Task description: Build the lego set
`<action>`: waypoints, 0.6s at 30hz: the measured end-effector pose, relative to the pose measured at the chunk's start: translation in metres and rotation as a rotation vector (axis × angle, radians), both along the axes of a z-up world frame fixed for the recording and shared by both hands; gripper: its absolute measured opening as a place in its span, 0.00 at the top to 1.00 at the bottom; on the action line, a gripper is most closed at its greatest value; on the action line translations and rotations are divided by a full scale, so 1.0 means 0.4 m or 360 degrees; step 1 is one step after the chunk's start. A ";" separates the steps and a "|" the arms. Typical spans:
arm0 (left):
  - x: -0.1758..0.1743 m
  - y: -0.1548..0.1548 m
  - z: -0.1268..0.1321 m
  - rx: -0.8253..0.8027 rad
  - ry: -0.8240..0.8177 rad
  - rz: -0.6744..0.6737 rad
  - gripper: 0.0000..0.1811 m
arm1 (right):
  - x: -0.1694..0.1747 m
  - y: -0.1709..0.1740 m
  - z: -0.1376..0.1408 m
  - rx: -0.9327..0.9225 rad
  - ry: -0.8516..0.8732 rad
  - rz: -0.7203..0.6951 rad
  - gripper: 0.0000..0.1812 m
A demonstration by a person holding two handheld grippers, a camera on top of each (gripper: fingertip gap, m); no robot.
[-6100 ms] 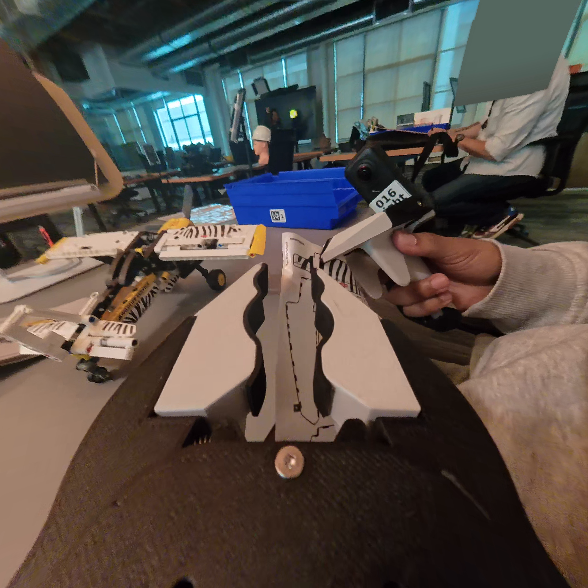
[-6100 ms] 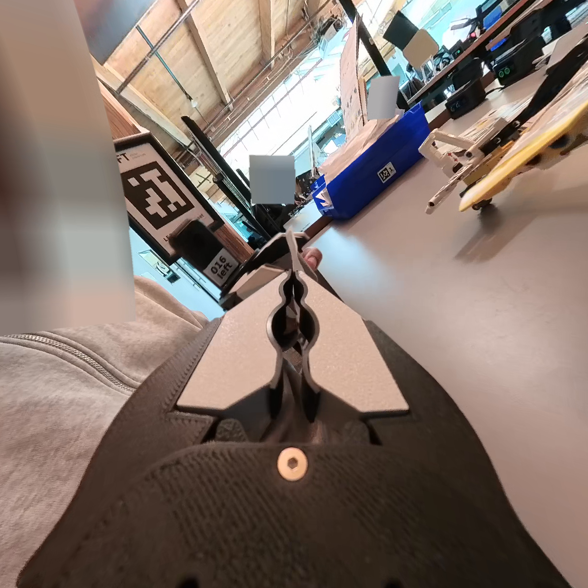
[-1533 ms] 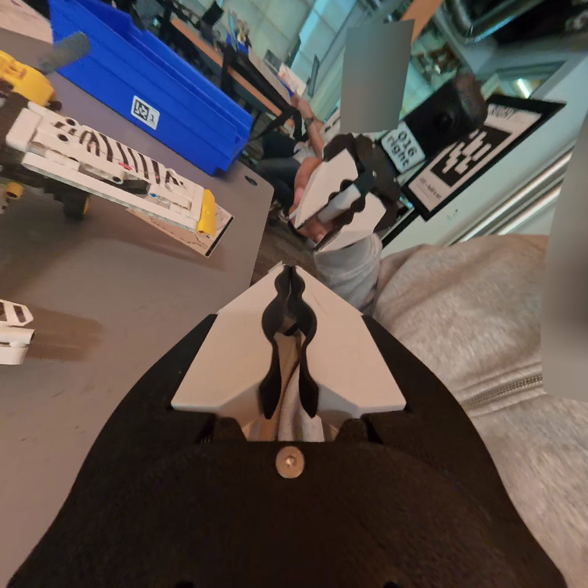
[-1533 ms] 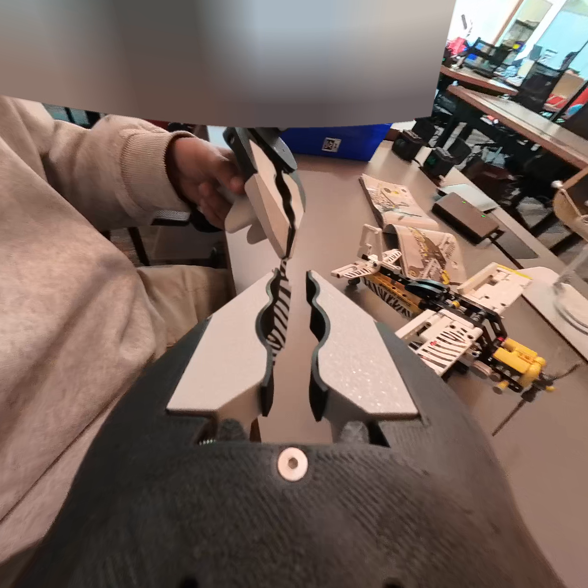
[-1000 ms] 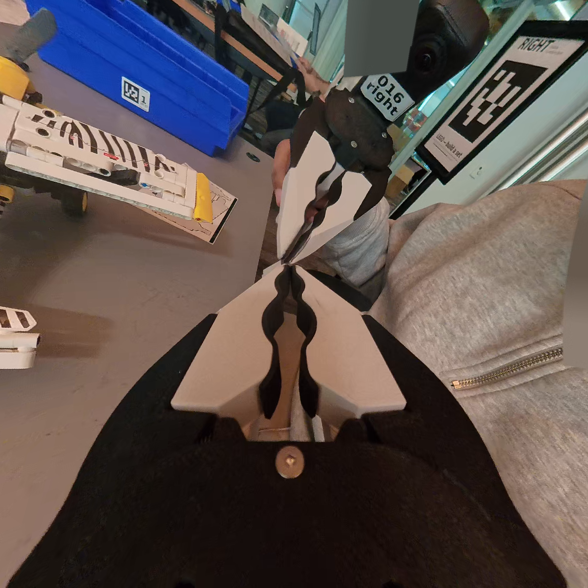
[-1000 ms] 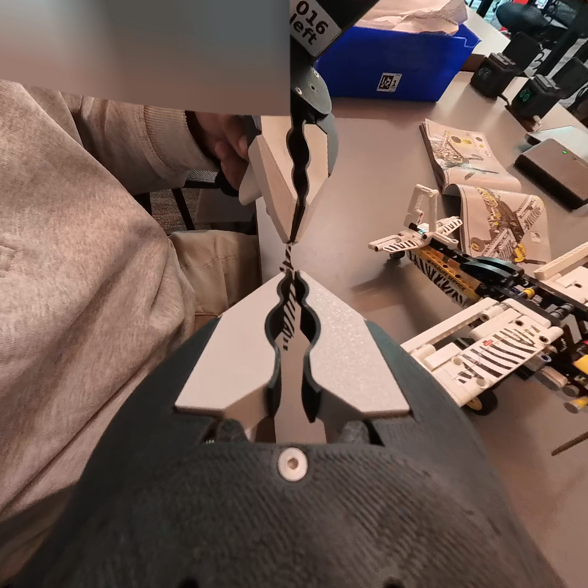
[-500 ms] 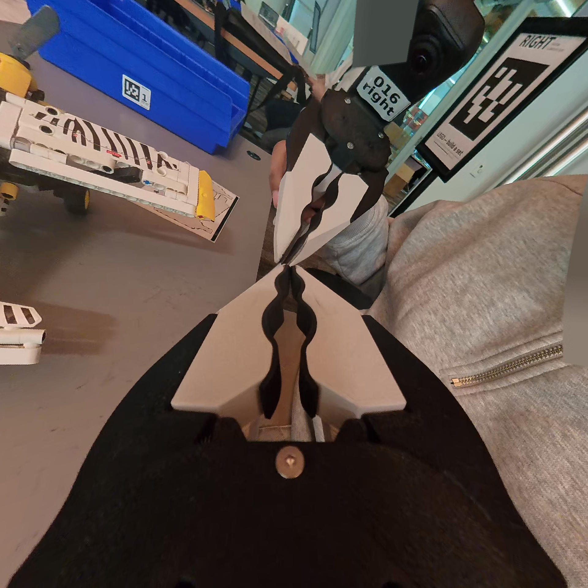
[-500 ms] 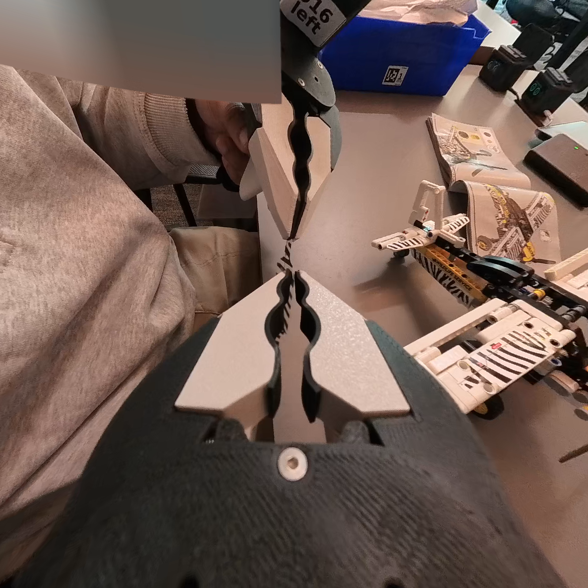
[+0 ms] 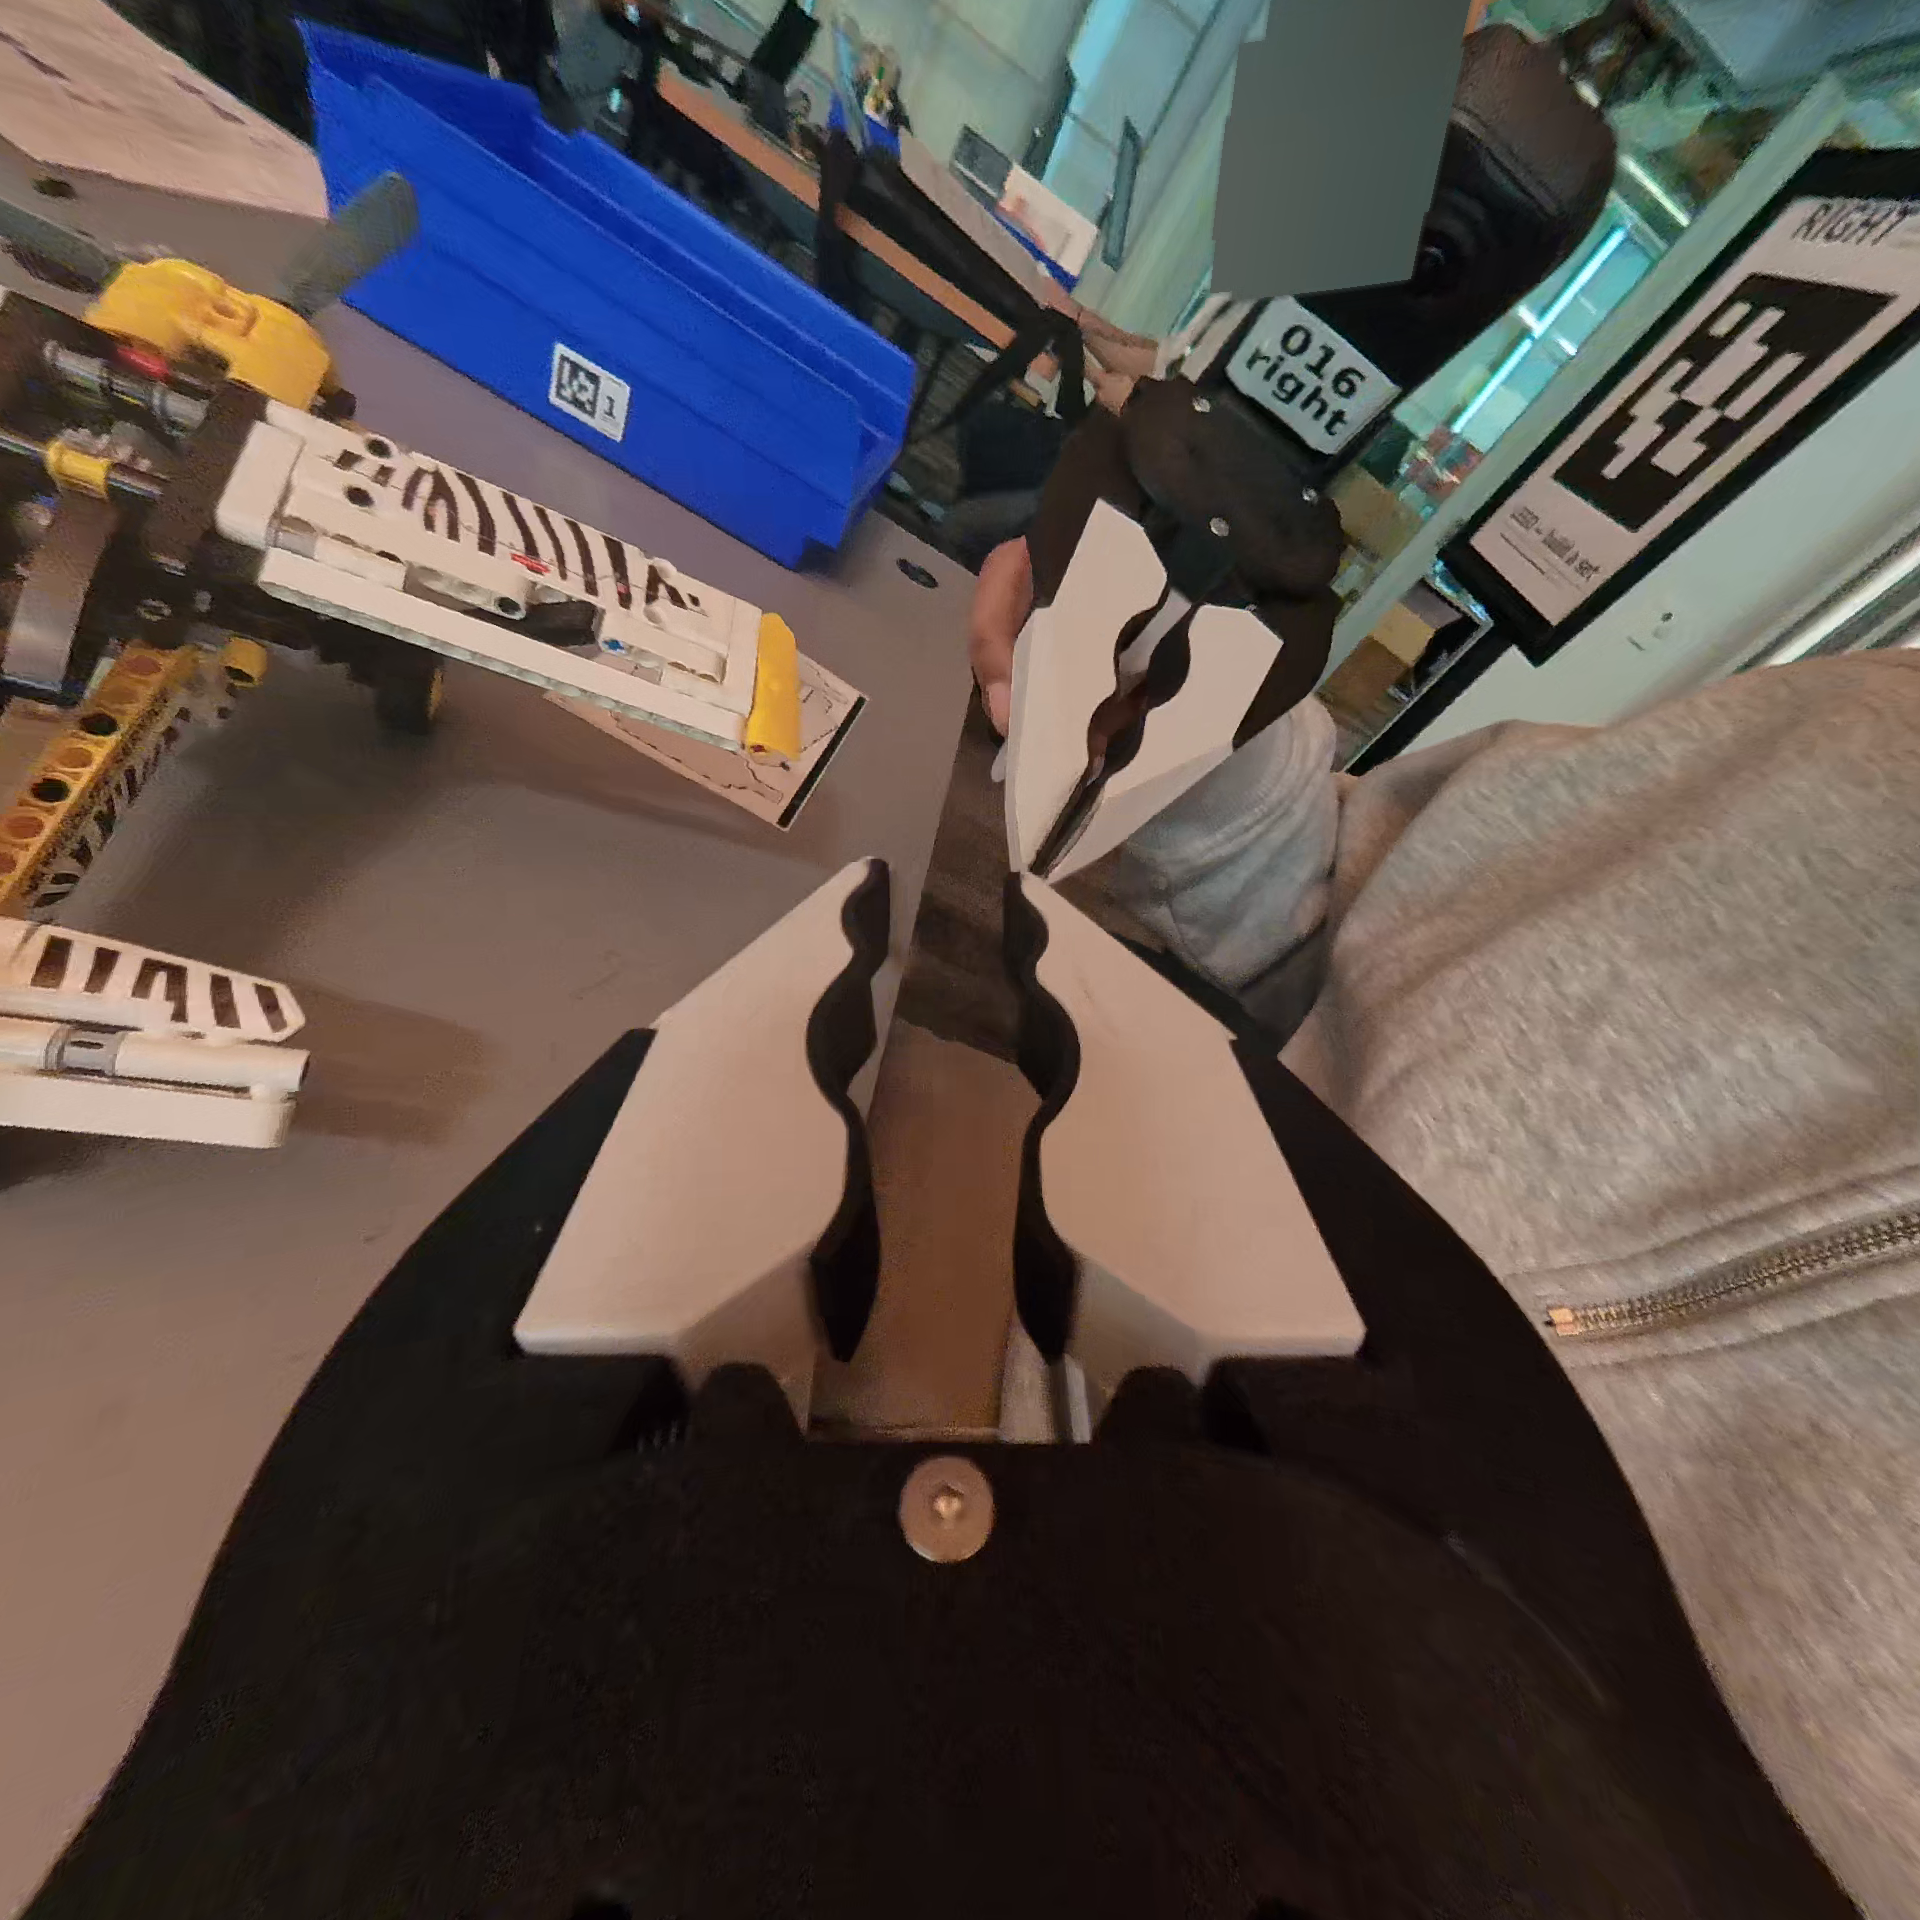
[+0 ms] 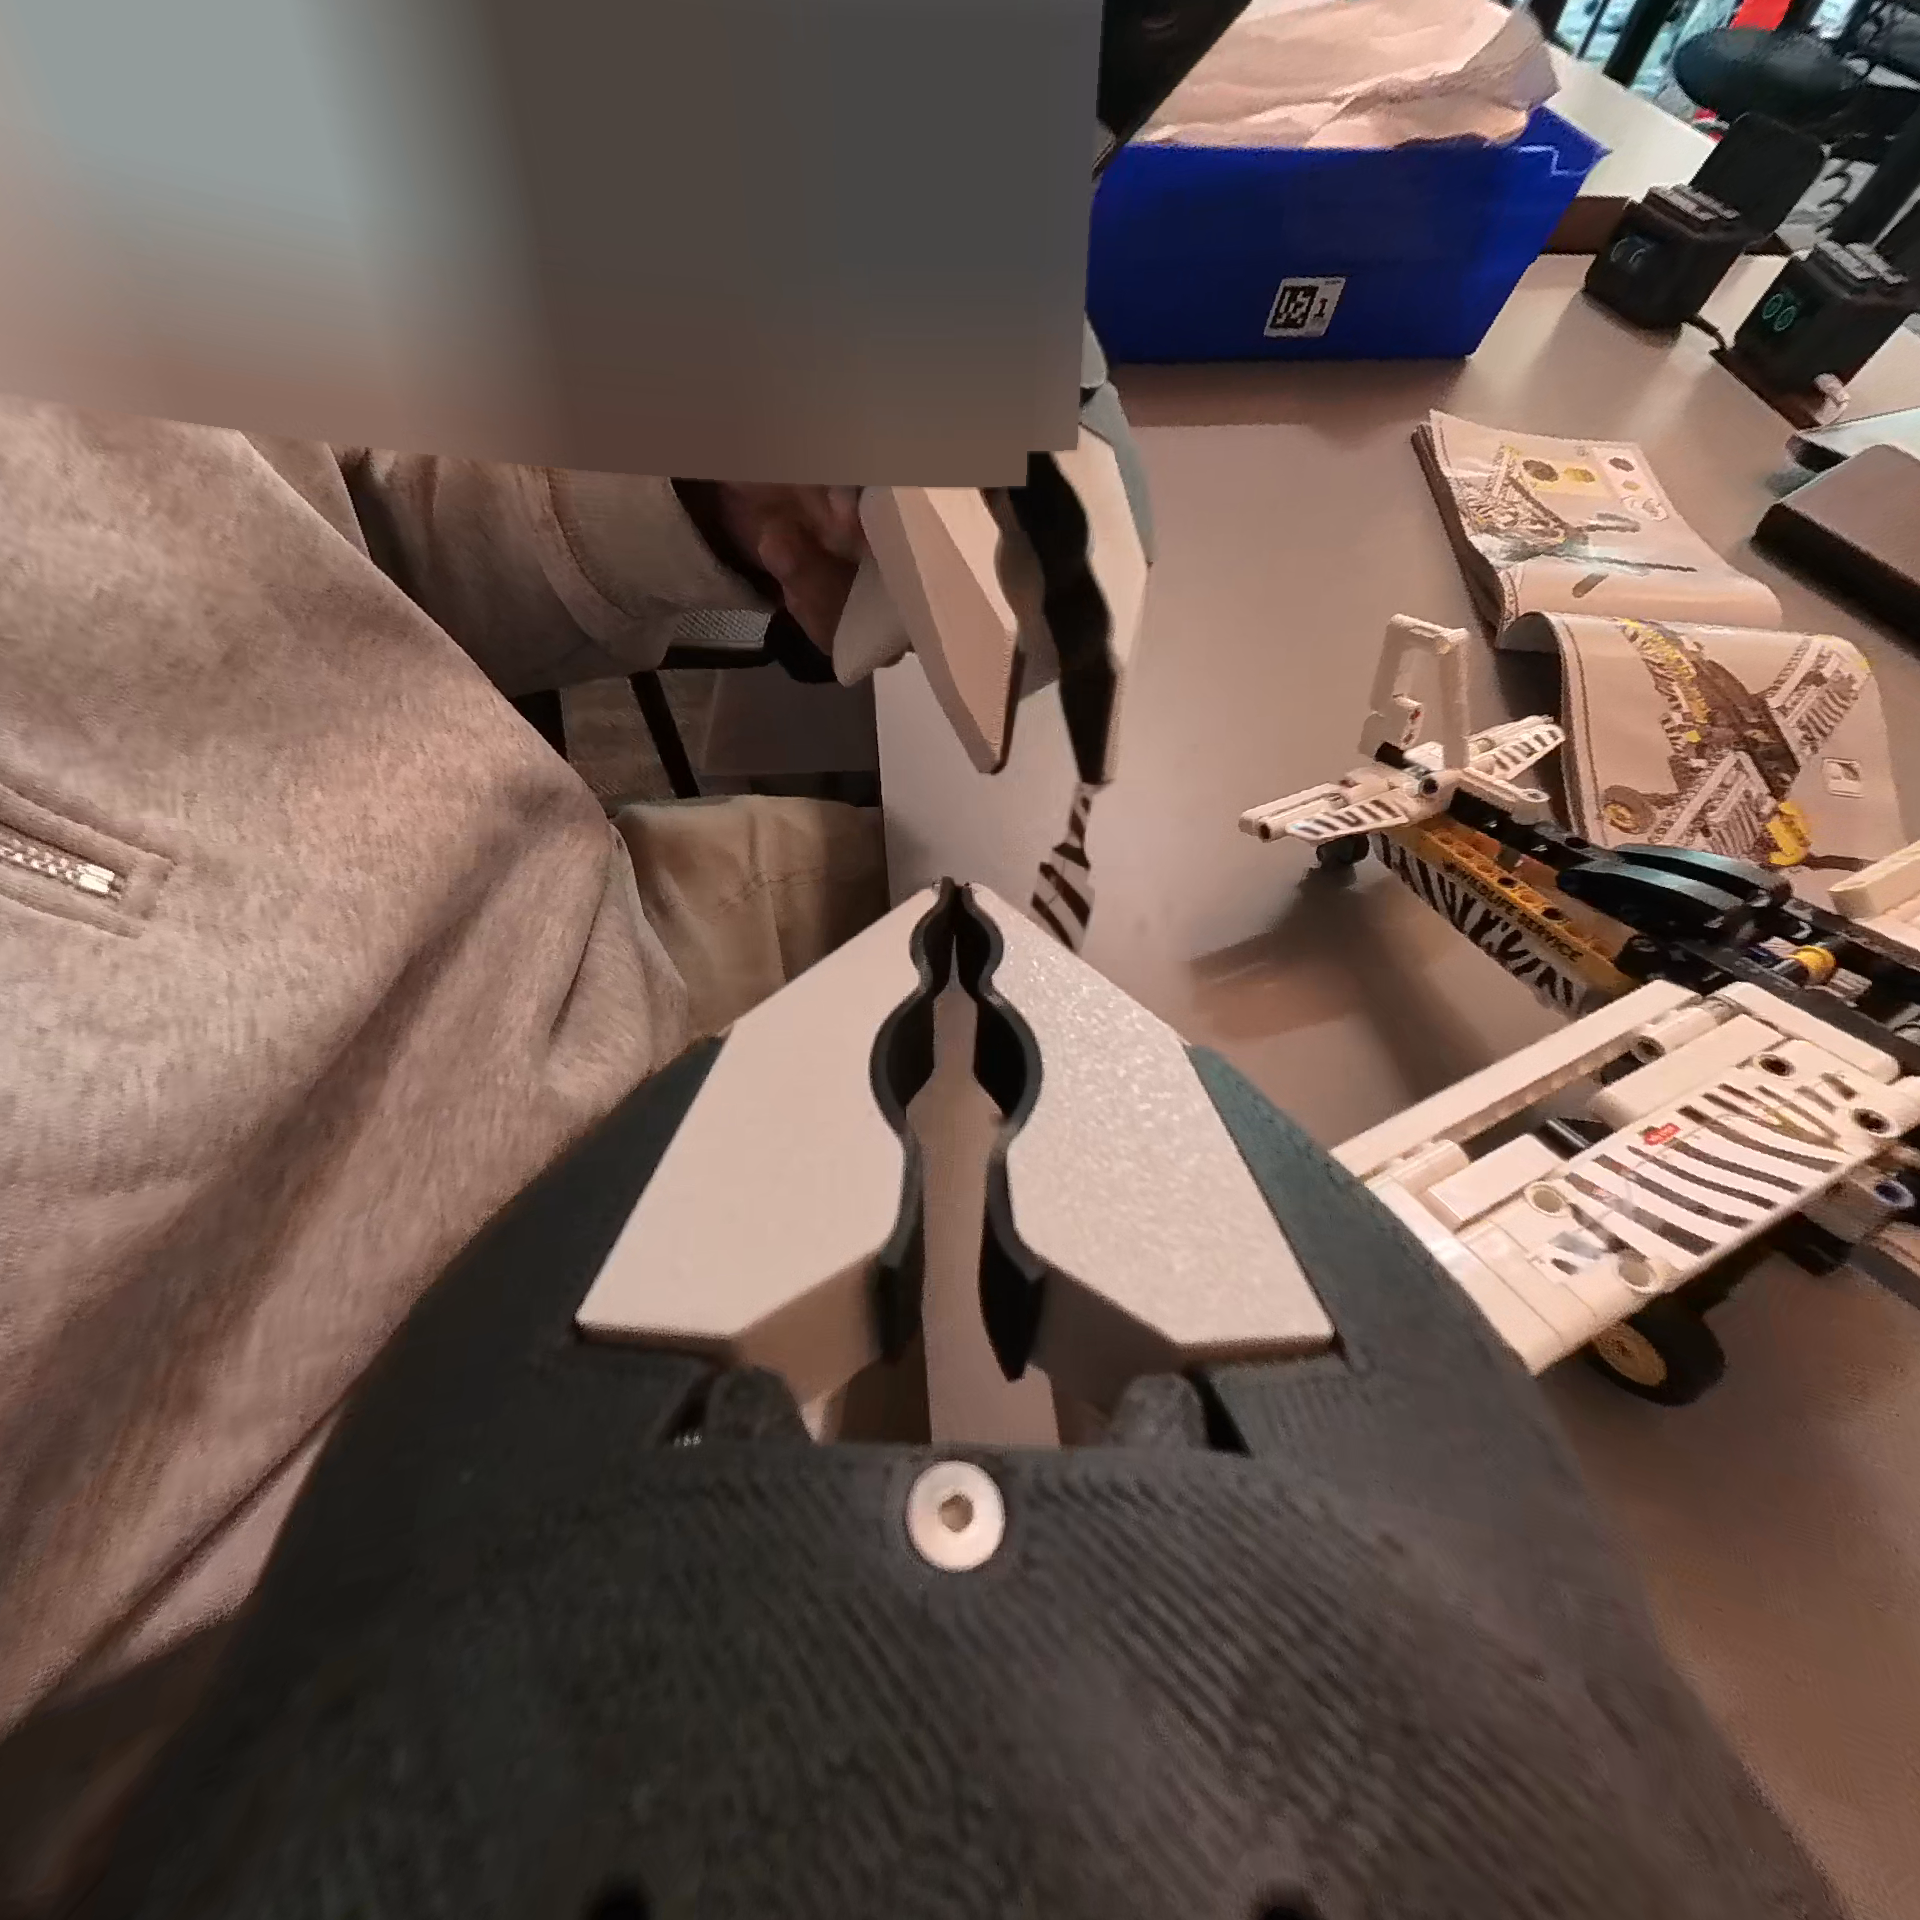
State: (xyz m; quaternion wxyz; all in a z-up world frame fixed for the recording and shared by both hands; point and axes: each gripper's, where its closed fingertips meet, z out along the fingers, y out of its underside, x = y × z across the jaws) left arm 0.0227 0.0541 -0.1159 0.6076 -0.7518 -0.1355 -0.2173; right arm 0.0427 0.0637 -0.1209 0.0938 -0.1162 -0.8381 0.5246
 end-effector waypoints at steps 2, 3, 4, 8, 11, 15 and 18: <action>0.008 -0.006 0.008 0.0026 -0.0028 -0.0044 1.00 | -0.009 0.007 0.008 -0.0039 -0.0014 -0.0028 1.00; 0.010 -0.007 0.012 0.0038 -0.0032 -0.0056 1.00 | -0.014 0.011 0.010 -0.0046 -0.0008 -0.0047 1.00; 0.011 -0.007 0.015 0.0046 -0.0022 -0.0059 1.00 | -0.021 0.016 0.012 -0.0050 0.0004 -0.0069 1.00; 0.015 -0.009 0.018 0.0050 0.0010 -0.0072 1.00 | -0.032 0.020 0.015 -0.0040 0.0033 -0.0102 1.00; 0.017 -0.011 0.019 0.0058 -0.0003 -0.0084 1.00 | -0.026 0.011 0.010 -0.0029 0.0027 -0.0069 0.95; 0.025 -0.011 0.017 0.0047 -0.0010 -0.0117 1.00 | -0.023 0.001 0.002 -0.0014 0.0016 -0.0041 0.94; 0.035 -0.009 0.014 0.0033 0.0005 -0.0142 1.00 | -0.021 -0.002 -0.003 -0.0001 0.0016 -0.0026 0.95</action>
